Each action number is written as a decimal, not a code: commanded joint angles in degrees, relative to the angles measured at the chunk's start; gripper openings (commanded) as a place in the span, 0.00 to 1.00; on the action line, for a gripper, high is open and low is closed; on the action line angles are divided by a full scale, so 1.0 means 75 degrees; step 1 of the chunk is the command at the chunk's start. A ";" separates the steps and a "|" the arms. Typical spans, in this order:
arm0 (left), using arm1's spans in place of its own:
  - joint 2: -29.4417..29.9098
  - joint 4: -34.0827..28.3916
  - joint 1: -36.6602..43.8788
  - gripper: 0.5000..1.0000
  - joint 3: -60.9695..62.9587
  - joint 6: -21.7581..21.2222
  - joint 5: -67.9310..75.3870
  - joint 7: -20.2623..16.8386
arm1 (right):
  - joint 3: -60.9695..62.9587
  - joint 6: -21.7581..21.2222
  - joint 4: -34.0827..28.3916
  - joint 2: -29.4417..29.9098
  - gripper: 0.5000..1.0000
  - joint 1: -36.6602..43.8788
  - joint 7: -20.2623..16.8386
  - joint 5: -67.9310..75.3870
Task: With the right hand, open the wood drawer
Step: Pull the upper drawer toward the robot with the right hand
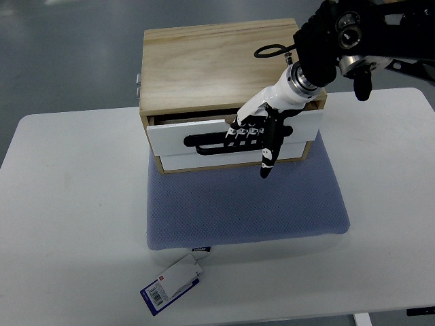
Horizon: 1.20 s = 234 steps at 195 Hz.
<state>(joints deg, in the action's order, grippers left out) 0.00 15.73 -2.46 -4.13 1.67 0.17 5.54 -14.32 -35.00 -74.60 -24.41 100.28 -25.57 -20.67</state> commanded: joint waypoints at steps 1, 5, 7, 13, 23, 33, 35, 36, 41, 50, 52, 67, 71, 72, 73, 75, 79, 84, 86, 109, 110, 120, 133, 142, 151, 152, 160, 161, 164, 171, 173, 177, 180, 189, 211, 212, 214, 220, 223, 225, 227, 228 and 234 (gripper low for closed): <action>0.0000 0.0000 0.0000 1.00 0.0000 0.0000 0.0013 0.0000 | -0.0001 0.0000 -0.0038 -0.0015 0.89 0.0000 -0.0001 0.0061; 0.0000 0.0000 0.0000 1.00 0.0000 0.0000 0.0013 0.0000 | -0.0001 0.0000 -0.0038 -0.0015 0.89 0.0000 -0.0001 0.0061; 0.0000 0.0000 0.0000 1.00 0.0000 0.0000 0.0001 0.0000 | -0.0001 0.0000 -0.0072 -0.0027 0.89 0.0000 -0.0001 0.0119; 0.0000 0.0000 0.0000 1.00 0.0000 0.0000 0.0013 0.0000 | 0.0022 0.0000 -0.0096 -0.0050 0.89 0.0000 -0.0001 0.0143; 0.0000 0.0000 0.0000 1.00 0.0000 0.0000 0.0001 0.0000 | 0.0069 0.0000 -0.0120 -0.0086 0.89 0.0000 -0.0001 0.0190; 0.0000 0.0000 0.0000 1.00 0.0000 0.0000 0.0013 0.0000 | 0.0081 0.0000 -0.0143 -0.0109 0.89 0.0000 -0.0001 0.0213; 0.0000 0.0000 0.0000 1.00 0.0000 0.0000 0.0001 0.0000 | 0.0081 0.0000 -0.0155 -0.0121 0.89 -0.0012 -0.0001 0.0213; 0.0000 0.0000 0.0000 1.00 0.0000 0.0000 0.0001 0.0000 | 0.0081 0.0000 -0.0155 -0.0121 0.89 -0.0012 -0.0001 0.0213; 0.0000 0.0000 0.0000 1.00 0.0000 0.0000 0.0013 0.0000 | 0.0081 0.0000 -0.0190 -0.0133 0.89 0.0000 -0.0001 0.0236; 0.0000 0.0000 0.0000 1.00 0.0000 0.0000 0.0013 0.0000 | 0.0093 0.0000 -0.0248 -0.0156 0.89 0.0000 -0.0001 0.0272; 0.0000 0.0000 0.0000 1.00 0.0000 0.0000 0.0013 0.0000 | 0.0093 0.0000 -0.0260 -0.0168 0.89 0.0000 -0.0001 0.0272; 0.0000 0.0000 0.0000 1.00 0.0000 0.0000 0.0013 0.0000 | 0.0093 0.0000 -0.0330 -0.0238 0.89 -0.0012 -0.0001 0.0307; 0.0000 0.0000 0.0000 1.00 0.0000 0.0000 0.0001 0.0000 | 0.0093 0.0000 -0.0330 -0.0250 0.89 -0.0024 -0.0001 0.0307; 0.0000 0.0000 0.0000 1.00 0.0000 0.0000 0.0001 0.0000 | 0.0093 0.0000 -0.0330 -0.0250 0.89 -0.0024 -0.0001 0.0307; 0.0000 0.0000 0.0000 1.00 0.0000 0.0000 0.0001 0.0000 | 0.0093 0.0000 -0.0330 -0.0250 0.89 -0.0024 -0.0001 0.0307; 0.0000 0.0012 0.0000 1.00 0.0000 0.0000 0.0013 0.0000 | 0.0093 0.0000 -0.0330 -0.0250 0.89 -0.0024 -0.0001 0.0307; 0.0000 0.0000 0.0000 1.00 0.0000 0.0000 0.0001 0.0000 | 0.0093 0.0000 -0.0342 -0.0262 0.89 -0.0024 -0.0001 0.0319; 0.0000 0.0000 0.0000 1.00 0.0000 0.0000 0.0001 0.0000 | 0.0093 0.0000 -0.0342 -0.0262 0.89 -0.0024 -0.0001 0.0319; 0.0000 0.0000 0.0000 1.00 0.0000 0.0000 0.0001 0.0000 | 0.0093 0.0000 -0.0342 -0.0262 0.89 -0.0024 -0.0001 0.0319; 0.0000 0.0000 0.0000 1.00 0.0000 0.0000 0.0001 0.0000 | 0.0093 0.0000 -0.0413 -0.0320 0.89 -0.0070 -0.0001 0.0342; 0.0000 0.0000 0.0000 1.00 0.0000 0.0000 0.0001 0.0000 | 0.0093 0.0000 -0.0424 -0.0320 0.89 -0.0082 -0.0001 0.0342; 0.0000 0.0000 0.0000 1.00 0.0011 0.0000 0.0001 0.0000 | 0.0093 0.0000 -0.0459 -0.0355 0.89 -0.0094 -0.0001 0.0342; 0.0000 0.0000 0.0000 1.00 0.0000 0.0000 0.0001 0.0000 | 0.0093 0.0000 -0.0483 -0.0367 0.89 -0.0106 -0.0001 0.0342; 0.0000 0.0000 0.0000 1.00 0.0000 0.0000 0.0001 0.0000 | 0.0081 0.0000 -0.0506 -0.0379 0.89 -0.0117 -0.0001 0.0342; 0.0000 0.0000 0.0000 1.00 0.0011 0.0000 0.0001 0.0000 | 0.0081 0.0000 -0.0518 -0.0390 0.89 -0.0129 -0.0001 0.0354; 0.0000 0.0000 0.0000 1.00 0.0011 0.0000 0.0001 0.0000 | 0.0081 0.0000 -0.0518 -0.0390 0.89 -0.0129 -0.0001 0.0354; 0.0000 0.0000 0.0000 1.00 0.0011 0.0000 0.0001 0.0000 | 0.0069 0.0000 -0.0518 -0.0390 0.89 -0.0141 -0.0001 0.0354; 0.0000 0.0000 0.0000 1.00 0.0011 0.0000 0.0001 0.0000 | 0.0069 0.0000 -0.0518 -0.0390 0.89 -0.0141 -0.0001 0.0354; 0.0000 0.0000 0.0000 1.00 0.0011 0.0000 0.0001 0.0000 | 0.0069 0.0000 -0.0518 -0.0390 0.89 -0.0141 -0.0001 0.0354; 0.0000 0.0000 0.0000 1.00 0.0011 0.0000 0.0001 0.0000 | 0.0069 0.0000 -0.0518 -0.0390 0.89 -0.0141 -0.0001 0.0365; 0.0000 0.0000 0.0000 1.00 0.0011 0.0000 0.0001 0.0000 | 0.0069 0.0000 -0.0530 -0.0390 0.89 -0.0141 -0.0001 0.0354; 0.0000 0.0000 0.0000 1.00 0.0011 0.0000 0.0001 0.0000 | 0.0069 0.0000 -0.0530 -0.0390 0.89 -0.0141 -0.0001 0.0365; 0.0000 0.0000 0.0000 1.00 0.0011 0.0000 0.0001 0.0000 | 0.0069 0.0000 -0.0530 -0.0390 0.89 -0.0141 -0.0001 0.0365; 0.0000 0.0000 0.0000 1.00 0.0011 0.0000 0.0001 0.0000 | 0.0069 0.0000 -0.0530 -0.0390 0.89 -0.0141 -0.0001 0.0365; 0.0000 0.0000 0.0000 1.00 0.0011 0.0000 0.0001 0.0000 | 0.0069 0.0000 -0.0541 -0.0390 0.89 -0.0129 -0.0001 0.0401; 0.0000 0.0000 0.0000 1.00 0.0011 0.0000 0.0001 0.0000 | 0.0081 0.0000 -0.0541 -0.0390 0.89 -0.0129 -0.0001 0.0401; 0.0000 0.0000 0.0000 1.00 0.0011 0.0000 0.0001 0.0000 | 0.0069 0.0000 -0.0553 -0.0390 0.89 -0.0129 -0.0001 0.0401; 0.0000 0.0000 0.0000 1.00 0.0011 0.0000 0.0001 0.0000 | 0.0069 0.0000 -0.0553 -0.0390 0.89 -0.0129 -0.0001 0.0401; 0.0000 0.0000 0.0000 1.00 0.0011 0.0000 0.0001 0.0000 | 0.0069 0.0000 -0.0553 -0.0390 0.89 -0.0129 -0.0001 0.0401; 0.0000 0.0000 0.0000 1.00 0.0011 0.0000 0.0001 0.0000 | 0.0069 0.0000 -0.0553 -0.0390 0.89 -0.0129 -0.0001 0.0401; 0.0000 0.0000 0.0000 1.00 0.0011 0.0000 0.0001 0.0000 | 0.0069 0.0000 -0.0553 -0.0390 0.89 -0.0129 -0.0001 0.0401; 0.0000 0.0000 0.0000 1.00 0.0011 0.0000 0.0001 0.0000 | 0.0069 0.0000 -0.0553 -0.0390 0.89 -0.0129 -0.0001 0.0401; 0.0000 0.0000 0.0000 1.00 0.0011 0.0000 0.0001 0.0000 | 0.0069 0.0000 -0.0565 -0.0390 0.89 -0.0129 -0.0001 0.0401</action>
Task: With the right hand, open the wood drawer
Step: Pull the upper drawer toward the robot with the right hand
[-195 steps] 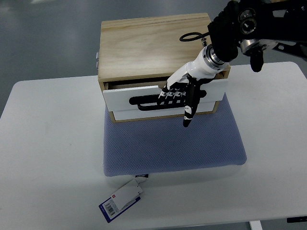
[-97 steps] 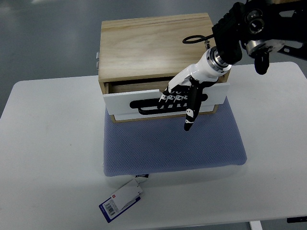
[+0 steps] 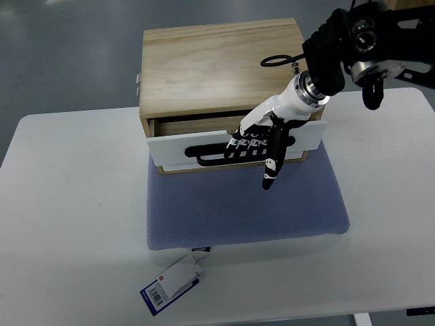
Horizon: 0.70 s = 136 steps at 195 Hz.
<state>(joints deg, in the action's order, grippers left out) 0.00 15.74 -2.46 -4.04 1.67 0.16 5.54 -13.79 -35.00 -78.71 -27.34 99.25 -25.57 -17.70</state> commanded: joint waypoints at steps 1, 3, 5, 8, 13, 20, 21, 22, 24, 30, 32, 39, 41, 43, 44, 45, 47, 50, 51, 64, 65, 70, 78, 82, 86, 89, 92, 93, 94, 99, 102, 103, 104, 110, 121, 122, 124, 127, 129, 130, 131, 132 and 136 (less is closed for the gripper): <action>0.0000 -0.0001 0.0000 1.00 0.0000 0.0000 0.0001 0.0000 | 0.0011 0.0000 -0.0017 0.0001 0.89 0.0009 -0.0001 0.0016; 0.0000 -0.0001 0.0000 1.00 0.0000 0.0000 0.0001 0.0000 | 0.0011 0.0000 -0.0017 0.0001 0.89 0.0009 -0.0001 0.0016; 0.0000 -0.0001 0.0000 1.00 0.0000 0.0000 0.0001 0.0000 | -0.0001 0.0000 -0.0017 0.0001 0.89 0.0009 -0.0001 0.0016; 0.0000 -0.0001 0.0000 1.00 0.0000 0.0000 0.0001 0.0000 | 0.0011 0.0000 -0.0017 0.0001 0.89 0.0021 -0.0001 0.0039; 0.0000 -0.0001 0.0000 1.00 0.0000 0.0000 0.0001 0.0000 | 0.0011 0.0000 -0.0017 -0.0011 0.89 0.0021 -0.0001 0.0074; 0.0000 -0.0012 0.0000 1.00 0.0000 0.0000 0.0001 0.0000 | 0.0011 0.0000 -0.0029 -0.0011 0.89 0.0033 -0.0001 0.0133; 0.0000 -0.0012 0.0000 1.00 0.0000 0.0000 0.0001 0.0000 | 0.0011 0.0000 -0.0029 -0.0011 0.89 0.0033 -0.0001 0.0156; 0.0000 -0.0012 0.0000 1.00 0.0000 0.0000 0.0001 0.0000 | 0.0011 0.0000 -0.0029 -0.0011 0.89 0.0033 -0.0001 0.0157; 0.0000 -0.0012 0.0000 1.00 0.0000 0.0000 0.0001 0.0000 | 0.0011 0.0000 -0.0041 -0.0011 0.89 0.0044 -0.0001 0.0180; 0.0000 -0.0001 0.0000 1.00 0.0000 0.0000 0.0001 0.0000 | 0.0011 0.0000 -0.0053 -0.0011 0.89 0.0044 -0.0001 0.0203; 0.0000 -0.0001 0.0000 1.00 0.0000 0.0000 0.0001 0.0000 | 0.0011 0.0000 -0.0053 -0.0011 0.89 0.0044 -0.0001 0.0203; 0.0000 -0.0012 0.0000 1.00 0.0000 0.0000 0.0001 0.0000 | 0.0011 0.0000 -0.0123 -0.0023 0.89 0.0056 -0.0001 0.0285; 0.0000 -0.0012 0.0000 1.00 0.0000 0.0000 0.0001 0.0000 | 0.0011 0.0000 -0.0135 -0.0023 0.89 0.0068 -0.0001 0.0297; 0.0000 -0.0001 0.0000 1.00 0.0000 0.0000 0.0001 0.0000 | -0.0001 0.0000 -0.0135 -0.0023 0.89 0.0068 -0.0001 0.0309; 0.0000 -0.0012 0.0000 1.00 0.0000 0.0000 0.0001 0.0000 | 0.0011 0.0000 -0.0135 -0.0023 0.89 0.0068 -0.0001 0.0309; 0.0000 -0.0012 0.0000 1.00 0.0000 0.0000 0.0001 0.0000 | 0.0011 0.0000 -0.0135 -0.0023 0.89 0.0068 -0.0001 0.0309; 0.0000 -0.0001 0.0000 1.00 0.0000 0.0000 0.0001 0.0000 | 0.0011 0.0000 -0.0146 -0.0023 0.89 0.0068 -0.0001 0.0321; 0.0000 -0.0012 0.0000 1.00 0.0000 0.0000 0.0001 0.0000 | 0.0011 0.0000 -0.0146 -0.0034 0.89 0.0068 -0.0001 0.0321; 0.0000 -0.0012 0.0000 1.00 0.0000 0.0000 0.0001 0.0000 | 0.0011 0.0000 -0.0146 -0.0035 0.89 0.0068 -0.0001 0.0321; 0.0000 -0.0012 0.0000 1.00 0.0000 0.0000 0.0001 0.0000 | 0.0011 0.0000 -0.0146 -0.0035 0.89 0.0079 -0.0001 0.0332; 0.0000 -0.0012 0.0000 1.00 0.0000 0.0000 0.0001 0.0000 | 0.0011 0.0000 -0.0146 -0.0035 0.89 0.0079 -0.0001 0.0332; 0.0000 -0.0012 0.0000 1.00 0.0000 0.0000 0.0001 0.0000 | 0.0011 0.0000 -0.0193 -0.0058 0.89 0.0091 -0.0001 0.0356; 0.0000 -0.0012 0.0000 1.00 0.0000 0.0000 0.0001 0.0000 | 0.0011 0.0000 -0.0205 -0.0058 0.89 0.0091 -0.0001 0.0356; 0.0000 -0.0012 0.0000 1.00 0.0000 0.0000 0.0001 0.0000 | 0.0011 0.0000 -0.0205 -0.0058 0.89 0.0091 -0.0001 0.0356; 0.0000 -0.0012 0.0000 1.00 0.0000 0.0000 0.0001 0.0000 | 0.0011 0.0000 -0.0228 -0.0058 0.89 0.0091 -0.0001 0.0356; 0.0000 -0.0012 0.0000 1.00 0.0000 0.0000 0.0001 0.0000 | 0.0011 0.0000 -0.0252 -0.0070 0.89 0.0091 -0.0001 0.0356; 0.0000 -0.0012 0.0000 1.00 0.0000 0.0000 0.0001 0.0000 | 0.0011 0.0000 -0.0252 -0.0070 0.89 0.0091 -0.0001 0.0367; 0.0000 -0.0012 0.0000 1.00 0.0000 0.0000 0.0001 0.0000 | 0.0011 0.0000 -0.0263 -0.0081 0.89 0.0091 -0.0001 0.0367; 0.0000 -0.0012 0.0000 1.00 0.0000 0.0000 0.0001 0.0000 | 0.0011 0.0000 -0.0264 -0.0081 0.89 0.0091 -0.0001 0.0367; 0.0000 -0.0012 0.0000 1.00 0.0000 0.0000 0.0001 0.0000 | 0.0011 0.0000 -0.0275 -0.0081 0.89 0.0091 -0.0001 0.0367; 0.0000 -0.0012 0.0000 1.00 0.0000 0.0000 0.0001 0.0000 | 0.0011 0.0000 -0.0275 -0.0081 0.89 0.0091 -0.0001 0.0367; 0.0000 -0.0012 0.0000 1.00 0.0000 0.0000 0.0001 0.0000 | 0.0011 0.0000 -0.0275 -0.0081 0.89 0.0091 -0.0001 0.0367; 0.0000 -0.0012 0.0000 1.00 0.0000 0.0000 0.0001 0.0000 | 0.0011 0.0000 -0.0275 -0.0081 0.89 0.0091 -0.0001 0.0367; 0.0000 -0.0012 0.0000 1.00 -0.0012 0.0000 0.0001 0.0000 | -0.0001 0.0000 -0.0299 -0.0081 0.89 0.0091 -0.0001 0.0414; 0.0000 -0.0012 0.0000 1.00 -0.0012 0.0000 0.0001 0.0000 | 0.0011 0.0000 -0.0310 -0.0093 0.89 0.0091 -0.0001 0.0473; 0.0000 -0.0012 0.0000 1.00 -0.0012 0.0000 0.0001 0.0000 | 0.0011 0.0000 -0.0310 -0.0093 0.89 0.0091 -0.0001 0.0473; 0.0000 -0.0012 0.0000 1.00 -0.0012 0.0000 0.0001 0.0000 | 0.0011 0.0000 -0.0310 -0.0093 0.89 0.0091 -0.0001 0.0473; 0.0000 -0.0012 0.0000 1.00 -0.0012 0.0000 0.0001 0.0000 | 0.0011 0.0000 -0.0310 -0.0093 0.89 0.0091 -0.0001 0.0473; 0.0000 -0.0012 0.0000 1.00 -0.0012 0.0000 0.0001 0.0000 | 0.0011 0.0000 -0.0310 -0.0093 0.89 0.0091 -0.0001 0.0473; 0.0000 -0.0012 0.0000 1.00 -0.0012 0.0000 0.0001 0.0000 | 0.0011 0.0000 -0.0310 -0.0093 0.89 0.0091 -0.0001 0.0473; 0.0000 -0.0012 0.0000 1.00 -0.0012 0.0000 0.0001 0.0000 | 0.0011 0.0000 -0.0310 -0.0093 0.89 0.0091 -0.0001 0.0473; 0.0000 -0.0012 0.0000 1.00 -0.0012 0.0000 0.0001 0.0000 | 0.0011 0.0000 -0.0310 -0.0093 0.89 0.0103 -0.0001 0.0473; 0.0000 -0.0012 0.0000 1.00 -0.0012 0.0000 0.0001 0.0000 | 0.0011 0.0000 -0.0310 -0.0093 0.89 0.0103 -0.0001 0.0473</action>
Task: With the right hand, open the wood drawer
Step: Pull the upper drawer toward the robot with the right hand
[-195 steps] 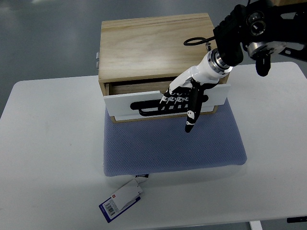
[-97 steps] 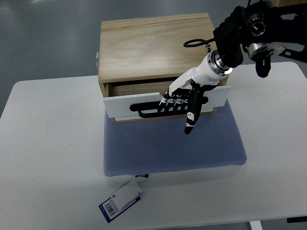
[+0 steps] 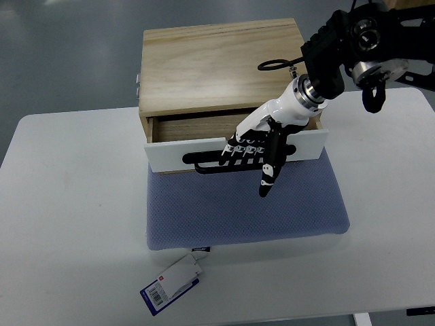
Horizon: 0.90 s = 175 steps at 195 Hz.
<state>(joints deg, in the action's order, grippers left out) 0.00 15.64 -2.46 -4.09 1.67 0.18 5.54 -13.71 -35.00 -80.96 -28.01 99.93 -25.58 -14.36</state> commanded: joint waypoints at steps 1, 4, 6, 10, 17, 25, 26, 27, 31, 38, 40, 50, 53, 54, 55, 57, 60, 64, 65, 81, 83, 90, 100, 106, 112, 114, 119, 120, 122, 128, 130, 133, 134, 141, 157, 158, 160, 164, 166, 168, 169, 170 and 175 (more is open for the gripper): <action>0.0000 0.0001 0.0000 1.00 -0.0005 0.0000 0.0000 0.0000 | 0.0000 0.0000 -0.0011 -0.0004 0.89 0.0012 0.0000 0.0028; 0.0000 0.0001 0.0000 1.00 -0.0005 0.0000 0.0000 0.0000 | 0.0000 0.0000 -0.0034 -0.0004 0.89 0.0012 0.0000 0.0028; 0.0000 0.0001 0.0000 1.00 -0.0005 0.0000 0.0000 0.0000 | 0.0000 0.0000 -0.0034 -0.0004 0.89 0.0012 0.0000 0.0028; 0.0000 0.0001 0.0000 1.00 -0.0005 0.0000 0.0000 0.0000 | 0.0000 0.0000 -0.0046 -0.0015 0.89 0.0012 0.0000 0.0040; 0.0000 0.0001 0.0000 1.00 -0.0005 0.0000 0.0000 0.0000 | 0.0000 0.0000 -0.0046 -0.0027 0.89 0.0012 0.0000 0.0052; 0.0000 0.0001 0.0000 1.00 0.0007 0.0000 0.0000 0.0000 | 0.0000 0.0000 -0.0046 -0.0051 0.89 0.0001 0.0000 0.0052; 0.0000 0.0001 0.0000 1.00 0.0007 0.0000 0.0000 0.0000 | 0.0000 0.0000 -0.0057 -0.0051 0.89 0.0001 0.0000 0.0052; 0.0000 0.0001 0.0000 1.00 0.0007 0.0000 0.0000 0.0000 | 0.0000 0.0000 -0.0057 -0.0051 0.89 0.0001 0.0000 0.0052; 0.0000 0.0001 0.0000 1.00 -0.0005 0.0000 0.0000 0.0000 | 0.0000 0.0000 -0.0057 -0.0062 0.89 0.0001 0.0000 0.0064; 0.0000 0.0001 0.0000 1.00 0.0007 0.0000 0.0000 0.0000 | 0.0000 0.0000 -0.0069 -0.0062 0.89 0.0001 0.0000 0.0075; 0.0000 0.0001 0.0000 1.00 0.0007 0.0000 0.0000 0.0000 | 0.0000 0.0000 -0.0069 -0.0062 0.89 0.0001 0.0000 0.0075; 0.0000 0.0001 0.0000 1.00 0.0007 0.0000 0.0000 0.0000 | 0.0000 0.0000 -0.0104 -0.0121 0.89 0.0001 0.0000 0.0146; 0.0000 0.0001 0.0000 1.00 -0.0005 0.0000 0.0000 0.0000 | 0.0000 0.0000 -0.0116 -0.0156 0.89 0.0001 0.0000 0.0146; 0.0000 0.0001 0.0000 1.00 0.0006 0.0000 0.0000 0.0000 | 0.0000 0.0000 -0.0116 -0.0156 0.89 0.0012 0.0000 0.0146; 0.0000 0.0001 0.0000 1.00 0.0007 0.0000 0.0000 0.0000 | 0.0000 0.0000 -0.0116 -0.0156 0.89 0.0012 0.0000 0.0146; 0.0000 0.0001 0.0000 1.00 0.0007 0.0000 0.0000 0.0000 | 0.0012 0.0000 -0.0116 -0.0168 0.89 0.0001 0.0000 0.0157; 0.0000 0.0001 0.0000 1.00 -0.0005 0.0000 0.0000 0.0000 | 0.0000 0.0000 -0.0128 -0.0179 0.89 0.0001 0.0000 0.0169; 0.0000 0.0001 0.0000 1.00 -0.0005 0.0000 0.0000 0.0000 | 0.0000 0.0000 -0.0139 -0.0179 0.89 0.0012 0.0000 0.0192; 0.0000 0.0001 0.0000 1.00 0.0006 0.0000 0.0000 0.0000 | 0.0000 0.0000 -0.0139 -0.0179 0.89 0.0012 0.0000 0.0192; 0.0000 0.0001 0.0000 1.00 -0.0005 0.0000 0.0000 0.0000 | 0.0000 0.0000 -0.0151 -0.0180 0.89 0.0001 0.0000 0.0193; 0.0000 0.0001 0.0000 1.00 -0.0005 0.0000 0.0000 0.0000 | 0.0000 0.0000 -0.0151 -0.0191 0.89 0.0001 0.0000 0.0192; 0.0000 0.0001 0.0000 1.00 -0.0005 0.0000 0.0000 0.0000 | 0.0000 0.0000 -0.0151 -0.0191 0.89 0.0001 0.0000 0.0204; 0.0000 0.0001 0.0000 1.00 -0.0005 0.0000 0.0000 0.0000 | 0.0012 0.0000 -0.0151 -0.0215 0.89 0.0001 0.0000 0.0204; 0.0000 0.0001 0.0000 1.00 -0.0005 0.0000 0.0000 0.0000 | 0.0012 0.0000 -0.0163 -0.0250 0.89 0.0001 0.0000 0.0204; 0.0000 0.0001 0.0000 1.00 -0.0005 0.0000 0.0000 0.0000 | 0.0012 0.0000 -0.0163 -0.0250 0.89 0.0001 0.0000 0.0204; 0.0000 0.0001 0.0000 1.00 -0.0005 0.0000 0.0000 0.0000 | 0.0000 0.0000 -0.0163 -0.0285 0.89 0.0001 0.0000 0.0204; 0.0000 0.0001 0.0000 1.00 -0.0005 0.0000 0.0000 0.0000 | 0.0000 0.0000 -0.0163 -0.0285 0.89 0.0001 0.0000 0.0204; 0.0000 0.0001 0.0000 1.00 -0.0005 0.0000 0.0000 0.0000 | 0.0000 0.0000 -0.0163 -0.0285 0.89 0.0001 0.0000 0.0204; 0.0000 0.0001 0.0000 1.00 -0.0005 0.0000 0.0000 0.0000 | 0.0000 0.0000 -0.0163 -0.0285 0.89 0.0001 0.0000 0.0204; 0.0000 0.0001 0.0000 1.00 -0.0005 0.0000 0.0000 0.0000 | 0.0000 0.0000 -0.0163 -0.0285 0.89 0.0001 0.0000 0.0204; 0.0000 0.0001 0.0000 1.00 -0.0005 0.0000 0.0000 0.0000 | 0.0012 0.0000 -0.0163 -0.0285 0.89 0.0001 0.0000 0.0204; 0.0000 0.0001 0.0000 1.00 -0.0005 0.0000 0.0000 0.0000 | 0.0012 0.0000 -0.0163 -0.0285 0.89 0.0001 0.0000 0.0204; 0.0000 0.0001 0.0000 1.00 -0.0005 0.0000 0.0000 0.0000 | 0.0012 0.0000 -0.0163 -0.0285 0.89 0.0001 0.0000 0.0204; 0.0000 0.0001 0.0000 1.00 -0.0005 0.0000 0.0000 0.0000 | 0.0012 0.0000 -0.0175 -0.0297 0.89 -0.0011 0.0000 0.0216; 0.0000 0.0001 0.0000 1.00 -0.0005 0.0000 0.0000 0.0000 | 0.0012 0.0000 -0.0210 -0.0297 0.89 -0.0023 0.0000 0.0286; 0.0000 0.0001 0.0000 1.00 -0.0005 0.0000 0.0000 0.0000 | 0.0012 0.0000 -0.0210 -0.0297 0.89 -0.0023 0.0000 0.0286; 0.0000 0.0001 0.0000 1.00 -0.0005 0.0000 0.0000 0.0000 | 0.0012 0.0000 -0.0210 -0.0297 0.89 -0.0023 0.0000 0.0298; 0.0000 0.0001 0.0000 1.00 -0.0005 0.0000 0.0000 0.0000 | 0.0012 0.0000 -0.0221 -0.0297 0.89 -0.0023 0.0000 0.0310; 0.0000 0.0001 0.0000 1.00 -0.0005 0.0000 0.0000 0.0000 | 0.0012 0.0000 -0.0221 -0.0297 0.89 -0.0023 0.0000 0.0310; 0.0000 0.0001 0.0000 1.00 -0.0005 0.0000 0.0000 0.0000 | 0.0012 0.0000 -0.0221 -0.0297 0.89 -0.0023 0.0000 0.0310; 0.0000 0.0001 0.0000 1.00 -0.0005 0.0000 0.0000 0.0000 | 0.0012 0.0000 -0.0221 -0.0297 0.89 -0.0023 0.0000 0.0310; 0.0000 0.0001 0.0000 1.00 -0.0005 0.0000 0.0000 0.0000 | 0.0012 0.0000 -0.0221 -0.0297 0.89 -0.0023 0.0000 0.0310; 0.0000 0.0001 0.0000 1.00 -0.0005 0.0000 0.0000 0.0000 | 0.0012 0.0000 -0.0221 -0.0285 0.89 -0.0035 0.0000 0.0321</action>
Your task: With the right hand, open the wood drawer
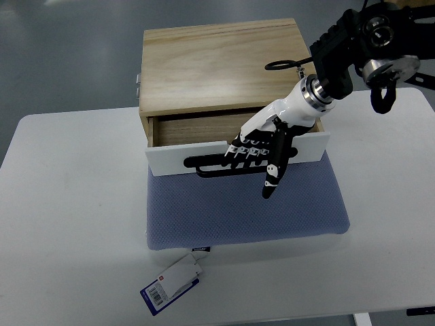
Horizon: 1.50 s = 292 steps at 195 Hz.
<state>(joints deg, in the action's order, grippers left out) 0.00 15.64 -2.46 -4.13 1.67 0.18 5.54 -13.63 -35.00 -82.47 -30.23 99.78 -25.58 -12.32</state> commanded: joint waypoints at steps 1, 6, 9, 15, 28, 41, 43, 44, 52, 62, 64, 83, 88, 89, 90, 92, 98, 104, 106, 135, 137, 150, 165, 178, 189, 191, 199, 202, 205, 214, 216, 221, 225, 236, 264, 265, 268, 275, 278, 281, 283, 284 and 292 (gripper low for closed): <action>0.0000 0.0000 0.0000 1.00 0.0000 0.0000 -0.0001 0.0000 | 0.0001 0.0000 -0.0020 0.0010 0.89 -0.0015 0.0000 0.0049; 0.0000 0.0000 0.0000 1.00 0.0000 0.0000 -0.0001 0.0000 | 0.0001 0.0000 -0.0020 0.0010 0.89 -0.0015 0.0000 0.0049; 0.0000 0.0000 0.0000 1.00 0.0000 0.0000 -0.0001 0.0000 | 0.0001 0.0000 -0.0020 0.0010 0.89 -0.0015 0.0000 0.0049; 0.0000 0.0000 0.0000 1.00 0.0000 0.0000 -0.0001 0.0000 | 0.0001 0.0000 -0.0020 0.0022 0.89 -0.0050 0.0000 0.0049; 0.0000 0.0000 0.0000 1.00 0.0000 0.0000 -0.0001 0.0000 | 0.0001 0.0000 -0.0031 0.0034 0.89 -0.0062 0.0000 0.0049; 0.0000 0.0000 0.0000 1.00 0.0000 0.0000 -0.0001 0.0000 | 0.0001 0.0000 -0.0031 0.0046 0.89 -0.0073 -0.0012 0.0049; 0.0000 0.0000 0.0000 1.00 0.0012 0.0000 -0.0001 0.0000 | 0.0001 0.0000 -0.0031 0.0034 0.89 -0.0073 0.0000 0.0049; 0.0000 0.0000 0.0000 1.00 0.0012 0.0000 -0.0001 0.0000 | 0.0001 0.0000 -0.0031 0.0034 0.89 -0.0073 0.0000 0.0049; 0.0000 0.0000 0.0000 1.00 0.0000 0.0000 -0.0001 0.0000 | 0.0001 0.0000 -0.0031 0.0046 0.89 -0.0073 -0.0012 0.0049; 0.0000 0.0000 0.0000 1.00 0.0000 0.0000 -0.0001 0.0000 | 0.0001 0.0000 -0.0031 0.0046 0.89 -0.0073 0.0000 0.0061; 0.0000 0.0000 0.0000 1.00 0.0000 0.0000 -0.0001 0.0000 | 0.0001 0.0000 -0.0031 0.0046 0.89 -0.0073 0.0000 0.0061; 0.0000 0.0000 0.0000 1.00 0.0000 -0.0012 -0.0001 0.0000 | 0.0013 0.0000 -0.0031 0.0069 0.89 -0.0073 0.0000 0.0166; 0.0000 0.0000 0.0000 1.00 0.0000 -0.0012 -0.0001 0.0000 | 0.0013 0.0000 -0.0031 0.0069 0.89 -0.0073 0.0000 0.0166; 0.0000 0.0000 0.0000 1.00 0.0000 -0.0012 -0.0001 0.0000 | 0.0013 0.0000 -0.0031 0.0057 0.89 -0.0050 0.0000 0.0201; 0.0000 0.0000 0.0000 1.00 0.0000 -0.0012 -0.0001 0.0000 | 0.0013 0.0000 -0.0031 0.0057 0.89 -0.0050 0.0000 0.0201; 0.0000 0.0000 0.0000 1.00 0.0000 -0.0012 -0.0001 0.0000 | 0.0013 0.0000 -0.0031 0.0057 0.89 -0.0050 0.0000 0.0213; 0.0000 0.0000 0.0000 1.00 0.0000 -0.0012 -0.0001 0.0000 | 0.0024 0.0000 -0.0031 0.0046 0.89 -0.0038 0.0000 0.0236; 0.0000 0.0000 0.0000 1.00 0.0000 -0.0012 -0.0001 0.0000 | 0.0071 0.0000 -0.0031 0.0034 0.89 -0.0015 0.0000 0.0248; 0.0000 0.0000 0.0000 1.00 0.0000 -0.0012 -0.0001 0.0000 | 0.0094 0.0000 -0.0031 0.0034 0.89 -0.0015 0.0000 0.0248; 0.0000 0.0000 0.0000 1.00 0.0012 -0.0012 -0.0001 0.0000 | 0.0306 0.0000 -0.0031 -0.0072 0.89 0.0067 0.0000 0.0272; 0.0000 0.0000 0.0000 1.00 0.0012 -0.0012 -0.0001 0.0000 | 0.0306 0.0000 -0.0031 -0.0083 0.89 0.0067 0.0000 0.0295; 0.0000 0.0012 0.0000 1.00 0.0024 -0.0012 0.0011 0.0000 | 0.0317 0.0000 -0.0066 -0.0177 0.89 0.0114 0.0000 0.0389; 0.0000 0.0012 0.0000 1.00 0.0024 -0.0012 -0.0001 0.0000 | 0.0329 0.0000 -0.0102 -0.0236 0.89 0.0138 -0.0012 0.0412; 0.0000 0.0012 0.0000 1.00 0.0024 -0.0012 0.0011 0.0000 | 0.0329 0.0000 -0.0149 -0.0400 0.89 0.0196 0.0000 0.0424; 0.0000 0.0012 0.0000 1.00 0.0024 0.0000 0.0011 0.0000 | 0.0341 0.0000 -0.0149 -0.0423 0.89 0.0196 0.0000 0.0424; 0.0000 0.0012 0.0000 1.00 0.0012 0.0000 0.0011 0.0000 | 0.0445 0.0000 -0.0114 -0.0504 0.89 0.0208 0.0000 0.0424; 0.0000 0.0012 0.0000 1.00 0.0024 0.0000 0.0011 0.0000 | 0.0610 0.0000 -0.0090 -0.0587 0.89 0.0208 0.0000 0.0436; 0.0000 0.0012 0.0000 1.00 0.0024 0.0000 0.0011 0.0000 | 0.0610 0.0000 -0.0090 -0.0587 0.89 0.0208 0.0000 0.0436; 0.0000 0.0012 0.0000 1.00 0.0024 0.0000 0.0011 0.0000 | 0.0610 0.0000 -0.0090 -0.0587 0.89 0.0208 0.0000 0.0436; 0.0000 0.0012 0.0000 1.00 0.0024 0.0000 0.0011 0.0000 | 0.1032 0.0000 -0.0020 -0.0810 0.89 0.0196 0.0000 0.0436; 0.0000 0.0012 0.0000 1.00 0.0024 0.0000 0.0011 0.0000 | 0.1091 0.0000 -0.0008 -0.0845 0.89 0.0184 0.0000 0.0447; 0.0000 0.0012 0.0000 1.00 0.0012 0.0000 0.0011 0.0000 | 0.1289 0.0000 0.0074 -0.0985 0.89 0.0173 0.0000 0.0447; 0.0000 0.0012 0.0000 1.00 0.0024 0.0000 0.0011 0.0000 | 0.1430 0.0000 0.0132 -0.1079 0.89 0.0149 0.0000 0.0471; 0.0000 0.0012 0.0000 1.00 0.0024 0.0000 0.0011 0.0000 | 0.1828 0.0000 0.0308 -0.1278 0.89 0.0091 0.0000 0.0471; 0.0000 0.0035 0.0000 1.00 0.0012 0.0000 0.0023 0.0000 | 0.3328 0.0000 0.1152 -0.1525 0.89 -0.0658 0.0094 0.0471; 0.0000 0.0035 0.0000 1.00 0.0012 0.0000 0.0023 0.0000 | 0.3329 0.0000 0.1152 -0.1525 0.89 -0.0659 0.0094 0.0471; 0.0000 0.0035 0.0000 1.00 0.0012 0.0000 0.0011 0.0000 | 0.3470 0.0000 0.1234 -0.1536 0.89 -0.0741 0.0117 0.0471; 0.0000 0.0035 0.0000 1.00 0.0012 0.0000 0.0023 0.0000 | 0.3610 0.0000 0.1316 -0.1548 0.89 -0.0823 0.0141 0.0471; 0.0000 0.0035 0.0000 1.00 0.0012 0.0000 0.0023 0.0000 | 0.3610 0.0000 0.1316 -0.1548 0.89 -0.0823 0.0141 0.0471; 0.0000 0.0035 0.0000 1.00 0.0012 0.0000 0.0023 0.0000 | 0.4313 0.0000 0.1703 -0.1490 0.89 -0.1304 0.0258 0.0459; 0.0000 0.0035 0.0000 1.00 0.0012 0.0000 0.0023 0.0000 | 0.4466 0.0000 0.1785 -0.1478 0.89 -0.1421 0.0293 0.0459; 0.0000 0.0035 0.0000 1.00 0.0012 0.0000 0.0023 0.0000 | 0.4605 0.0000 0.1855 -0.1466 0.89 -0.1514 0.0316 0.0471; 0.0000 0.0035 0.0000 1.00 0.0012 0.0000 0.0023 0.0000 | 0.5028 0.0000 0.2066 -0.1443 0.89 -0.1831 0.0410 0.0471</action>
<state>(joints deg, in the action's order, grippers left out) 0.00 15.88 -2.46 -4.04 1.68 0.30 5.53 13.53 -35.00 -72.62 -41.52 93.32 -24.41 -8.75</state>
